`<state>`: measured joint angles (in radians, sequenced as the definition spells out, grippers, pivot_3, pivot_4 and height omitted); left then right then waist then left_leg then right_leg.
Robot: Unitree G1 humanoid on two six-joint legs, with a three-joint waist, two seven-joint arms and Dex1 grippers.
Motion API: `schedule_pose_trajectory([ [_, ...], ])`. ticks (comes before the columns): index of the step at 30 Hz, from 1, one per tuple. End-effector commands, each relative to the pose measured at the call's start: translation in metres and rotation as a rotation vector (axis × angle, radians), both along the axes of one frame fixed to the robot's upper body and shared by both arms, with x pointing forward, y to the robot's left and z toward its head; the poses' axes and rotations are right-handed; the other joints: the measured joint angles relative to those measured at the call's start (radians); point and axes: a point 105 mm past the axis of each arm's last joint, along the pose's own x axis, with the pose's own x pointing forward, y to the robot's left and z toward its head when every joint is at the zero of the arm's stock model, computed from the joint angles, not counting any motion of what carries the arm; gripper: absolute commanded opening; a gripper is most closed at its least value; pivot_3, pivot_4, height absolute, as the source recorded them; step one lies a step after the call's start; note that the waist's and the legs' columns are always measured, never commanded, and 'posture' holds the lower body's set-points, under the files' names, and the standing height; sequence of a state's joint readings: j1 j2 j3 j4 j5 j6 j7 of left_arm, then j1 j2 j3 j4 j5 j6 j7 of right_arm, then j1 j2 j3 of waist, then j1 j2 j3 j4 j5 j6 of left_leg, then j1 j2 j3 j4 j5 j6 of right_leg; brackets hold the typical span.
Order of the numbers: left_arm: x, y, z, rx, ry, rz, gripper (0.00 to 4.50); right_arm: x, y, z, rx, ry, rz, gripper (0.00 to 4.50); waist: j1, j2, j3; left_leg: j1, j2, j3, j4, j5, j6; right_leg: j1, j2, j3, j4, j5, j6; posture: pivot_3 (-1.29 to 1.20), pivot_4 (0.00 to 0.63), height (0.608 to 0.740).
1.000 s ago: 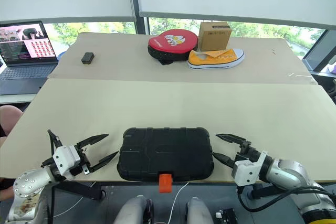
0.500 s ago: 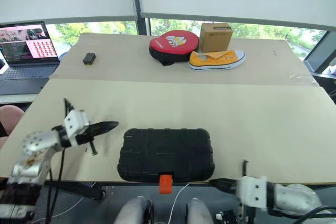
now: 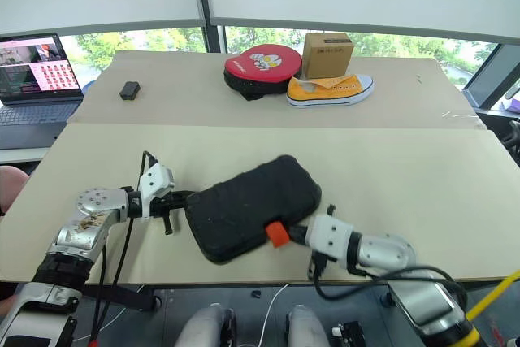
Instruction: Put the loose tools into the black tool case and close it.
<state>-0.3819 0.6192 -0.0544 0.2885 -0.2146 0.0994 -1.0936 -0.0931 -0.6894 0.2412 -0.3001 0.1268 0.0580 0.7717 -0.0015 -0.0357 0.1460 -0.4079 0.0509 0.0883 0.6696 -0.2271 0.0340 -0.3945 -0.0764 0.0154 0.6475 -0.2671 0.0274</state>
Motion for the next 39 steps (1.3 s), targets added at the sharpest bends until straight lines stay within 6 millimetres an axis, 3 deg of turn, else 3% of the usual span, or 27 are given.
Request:
schedule_pose_trajectory([
  [1,0.004,-0.001,0.016,-0.072,-0.051,0.047,0.08,0.03,-0.005,0.006,0.001,-0.055,-0.101,0.0,0.0,0.0,0.0,0.0,0.0,0.0,0.0,0.0,0.0,0.0,0.0,0.0,0.0,0.0,0.0,0.0,0.15,0.74],
  [5,0.007,0.014,0.022,-0.066,-0.074,0.121,0.08,0.042,-0.007,0.004,-0.022,-0.056,-0.111,0.0,-0.003,0.0,0.0,0.0,0.0,0.0,0.0,0.0,0.0,0.0,0.0,0.0,0.001,0.0,0.0,0.0,0.15,0.74],
  [8,0.009,0.027,0.052,-0.094,-0.118,0.112,0.08,0.041,-0.019,0.003,-0.029,-0.022,-0.121,0.0,-0.003,0.0,0.0,0.001,0.0,0.0,0.0,0.0,0.0,0.0,0.0,0.0,0.001,0.0,0.0,0.0,0.15,0.74],
  [10,0.003,0.02,0.073,-0.126,-0.111,0.018,0.08,0.034,-0.027,0.001,-0.031,0.001,-0.113,0.0,0.002,0.0,0.0,0.0,0.0,0.0,0.0,0.0,0.0,0.0,-0.001,-0.001,0.001,0.0,0.0,0.0,0.15,0.74],
  [13,-0.001,0.007,0.083,-0.123,-0.09,-0.063,0.08,0.029,-0.032,-0.002,-0.028,0.025,-0.124,0.0,0.021,0.0,0.0,0.0,0.0,-0.001,0.0,0.0,0.0,0.002,-0.002,-0.002,-0.001,0.0,0.0,0.0,0.15,0.74],
  [16,-0.002,-0.028,0.089,-0.11,-0.076,-0.183,0.08,0.018,-0.039,-0.008,-0.018,0.067,-0.154,0.0,0.022,0.0,0.0,0.0,-0.002,0.0,0.001,0.0,0.0,0.004,-0.004,-0.002,-0.003,0.0,0.001,0.0,0.15,0.74],
  [19,0.0,-0.063,0.08,-0.062,-0.064,-0.262,0.08,0.007,-0.042,-0.014,0.001,0.103,-0.175,0.0,0.019,0.0,0.0,-0.001,-0.003,0.0,0.002,0.0,0.001,0.003,-0.003,-0.001,-0.002,0.0,0.002,0.0,0.15,0.74],
  [22,0.002,-0.079,0.067,-0.025,-0.038,-0.283,0.08,-0.001,-0.039,-0.013,0.026,0.116,-0.176,0.0,0.006,0.0,0.0,-0.002,-0.002,0.0,0.003,-0.001,0.001,0.002,0.0,0.0,-0.002,0.0,0.003,0.0,0.15,0.74],
  [25,0.004,-0.092,0.04,0.067,0.007,-0.302,0.08,-0.01,-0.03,-0.004,0.088,0.115,-0.156,0.0,0.0,0.0,0.0,-0.002,-0.001,-0.002,0.001,-0.001,0.001,0.0,0.002,0.001,-0.001,0.0,0.002,0.0,0.15,0.74],
  [32,-0.01,-0.094,-0.013,0.206,0.144,-0.321,0.08,-0.013,-0.012,0.02,0.194,0.075,-0.122,0.0,0.004,0.001,-0.004,0.003,-0.002,-0.002,0.001,-0.001,0.001,0.006,0.0,0.001,-0.002,0.0,0.003,0.0,0.15,0.74],
  [39,-0.009,-0.095,-0.015,0.177,0.156,-0.286,0.08,-0.003,-0.002,0.02,0.178,0.066,-0.118,0.0,0.007,0.006,-0.014,0.004,-0.002,-0.002,0.001,-0.001,0.001,0.006,0.0,0.001,-0.002,0.0,0.003,0.0,0.15,0.74],
])
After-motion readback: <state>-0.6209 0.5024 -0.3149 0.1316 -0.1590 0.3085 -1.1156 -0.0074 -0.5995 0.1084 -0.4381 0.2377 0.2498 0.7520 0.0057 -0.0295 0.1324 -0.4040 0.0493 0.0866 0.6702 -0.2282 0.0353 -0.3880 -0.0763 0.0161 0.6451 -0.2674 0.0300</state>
